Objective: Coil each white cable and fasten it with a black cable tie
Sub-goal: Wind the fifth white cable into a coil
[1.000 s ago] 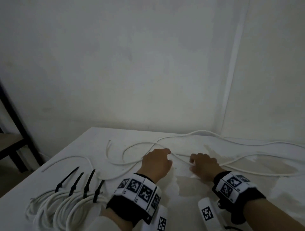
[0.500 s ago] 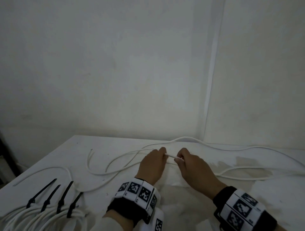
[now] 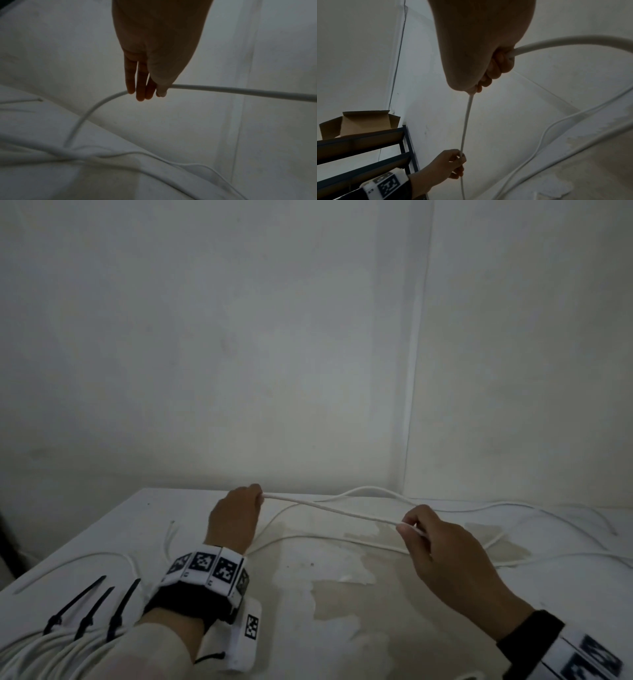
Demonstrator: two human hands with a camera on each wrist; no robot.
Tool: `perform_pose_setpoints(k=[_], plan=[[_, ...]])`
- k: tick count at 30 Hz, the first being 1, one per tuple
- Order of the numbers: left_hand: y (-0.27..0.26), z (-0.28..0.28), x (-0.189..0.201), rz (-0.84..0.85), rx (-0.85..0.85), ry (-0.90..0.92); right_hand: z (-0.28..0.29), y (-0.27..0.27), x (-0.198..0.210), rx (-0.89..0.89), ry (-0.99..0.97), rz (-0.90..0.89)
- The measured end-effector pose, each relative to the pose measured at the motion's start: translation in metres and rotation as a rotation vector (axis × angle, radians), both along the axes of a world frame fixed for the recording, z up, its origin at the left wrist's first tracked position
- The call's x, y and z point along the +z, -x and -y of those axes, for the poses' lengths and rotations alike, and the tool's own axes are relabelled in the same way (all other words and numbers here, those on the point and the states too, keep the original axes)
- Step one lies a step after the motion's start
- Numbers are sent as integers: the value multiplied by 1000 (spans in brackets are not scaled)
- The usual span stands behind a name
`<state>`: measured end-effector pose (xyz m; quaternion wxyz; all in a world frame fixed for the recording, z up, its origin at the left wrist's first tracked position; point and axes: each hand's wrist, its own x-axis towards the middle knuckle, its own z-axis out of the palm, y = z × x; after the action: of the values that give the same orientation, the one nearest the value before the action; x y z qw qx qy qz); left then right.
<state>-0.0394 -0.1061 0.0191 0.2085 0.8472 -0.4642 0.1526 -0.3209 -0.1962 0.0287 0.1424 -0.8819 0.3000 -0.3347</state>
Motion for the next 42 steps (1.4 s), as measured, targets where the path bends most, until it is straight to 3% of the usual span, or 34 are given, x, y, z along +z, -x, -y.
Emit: perform_pose_setpoints(k=[5, 9, 10, 14, 18, 24, 29, 32, 37, 42], plan=[[-23, -28, 8, -53, 101, -24, 12, 22, 9, -85, 35, 60], [-18, -42, 18, -57, 63, 98, 21, 35, 8, -122, 94, 72], [-13, -44, 21, -122, 30, 126, 22, 37, 8, -129, 113, 77], [9, -48, 36, -658, -121, 293, 31, 43, 5, -183, 143, 31], [29, -50, 38, -857, -193, 313, 33, 45, 0, -159, 191, -43], [51, -59, 38, -921, -295, 336, 13, 43, -12, -61, 532, -84], [68, -65, 45, -1037, -268, 390, -7, 37, -20, 15, 461, -15], [74, -70, 46, -998, -276, 369, -8, 38, -15, 59, 442, 78], [82, -77, 47, -1074, -292, 406, -17, 49, 8, -34, 464, 68], [94, -77, 51, -1228, -345, 492, -16, 48, 6, -65, 476, 122]])
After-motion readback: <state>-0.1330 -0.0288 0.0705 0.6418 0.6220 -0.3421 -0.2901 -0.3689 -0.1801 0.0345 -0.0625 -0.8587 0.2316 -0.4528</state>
